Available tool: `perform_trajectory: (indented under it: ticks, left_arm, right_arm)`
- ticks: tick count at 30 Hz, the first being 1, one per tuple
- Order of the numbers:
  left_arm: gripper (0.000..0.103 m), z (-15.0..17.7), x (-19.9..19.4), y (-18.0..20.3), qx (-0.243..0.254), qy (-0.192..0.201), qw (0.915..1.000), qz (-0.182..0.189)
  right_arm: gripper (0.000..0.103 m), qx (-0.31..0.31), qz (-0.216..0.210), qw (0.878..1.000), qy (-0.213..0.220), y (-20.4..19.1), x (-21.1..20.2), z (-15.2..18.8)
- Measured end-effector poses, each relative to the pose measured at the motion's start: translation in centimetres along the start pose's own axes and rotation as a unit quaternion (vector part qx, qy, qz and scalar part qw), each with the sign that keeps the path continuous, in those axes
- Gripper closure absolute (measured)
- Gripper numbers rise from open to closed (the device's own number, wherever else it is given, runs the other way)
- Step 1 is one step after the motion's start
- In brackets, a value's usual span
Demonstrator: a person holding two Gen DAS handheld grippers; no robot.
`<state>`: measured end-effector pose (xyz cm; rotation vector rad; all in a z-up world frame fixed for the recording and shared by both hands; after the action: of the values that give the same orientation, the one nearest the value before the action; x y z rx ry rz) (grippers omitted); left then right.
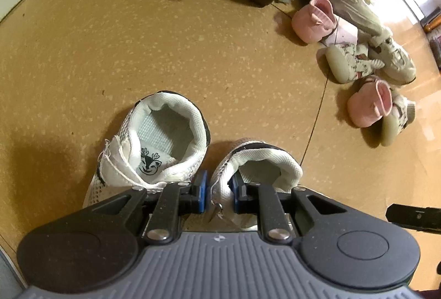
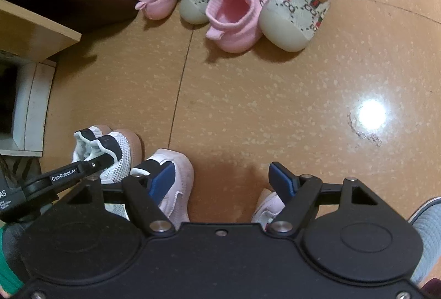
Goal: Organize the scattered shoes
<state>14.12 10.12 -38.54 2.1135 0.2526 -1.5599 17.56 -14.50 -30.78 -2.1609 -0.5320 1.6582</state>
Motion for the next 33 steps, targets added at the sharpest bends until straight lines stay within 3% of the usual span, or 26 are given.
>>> perform_trajectory:
  ticks: [7, 10, 12, 13, 17, 24, 27, 33]
  left_arm:
    - [0.082, 0.3, 0.2, 0.1, 0.033, -0.008, 0.9988, -0.037]
    - [0.072, 0.1, -0.4, 0.5, 0.043, -0.003, 0.9983, -0.039]
    - [0.054, -0.1, -1.0, 0.9, 0.048, 0.003, 0.9981, -0.037]
    - [0.052, -0.2, -1.3, 1.1, 0.05, 0.006, 0.998, -0.036]
    - [0.051, -0.7, -2.7, 1.9, 0.058, 0.018, 0.9976, -0.032]
    - [0.051, -3.0, -5.8, 5.0, 0.066, 0.062, 0.9958, 0.016]
    - [0.051, -4.2, -6.2, 7.0, 0.08, 0.084, 0.9926, 0.036]
    - [0.051, -7.1, -5.3, 10.3, 0.091, 0.111, 0.9879, 0.058]
  right_arm:
    - [0.026, -0.003, -0.001, 1.0, 0.001, -0.3, 0.2, -0.2]
    - [0.026, 0.0, 0.001, 1.0, 0.007, 0.0, -0.1, -0.2]
    - [0.026, 0.002, 0.003, 1.0, 0.011, 0.3, -0.3, -0.3]
    - [0.026, 0.002, 0.002, 1.0, 0.015, 0.4, -0.5, -0.3]
    - [0.026, -0.008, 0.014, 0.999, 0.031, 0.8, -1.0, -0.5]
    - [0.027, -0.005, 0.036, 0.996, 0.082, 2.6, -2.5, -1.5]
    - [0.027, 0.038, 0.032, 0.99, 0.131, 4.8, -4.3, -3.2]
    - [0.031, 0.113, 0.011, 0.979, 0.17, 7.7, -5.6, -6.4]
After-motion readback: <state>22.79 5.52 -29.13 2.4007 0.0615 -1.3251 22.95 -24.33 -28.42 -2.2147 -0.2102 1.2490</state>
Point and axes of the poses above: each gripper's, at about its wrist camera, not at the fingertips, and x roughly the way its jaws point, y to its right, z to its underside, the point moved 9 cm from there along x, roughly the way its jaws point, and after that the axes turned 6 degrees about -x, right-handed, at the moved point
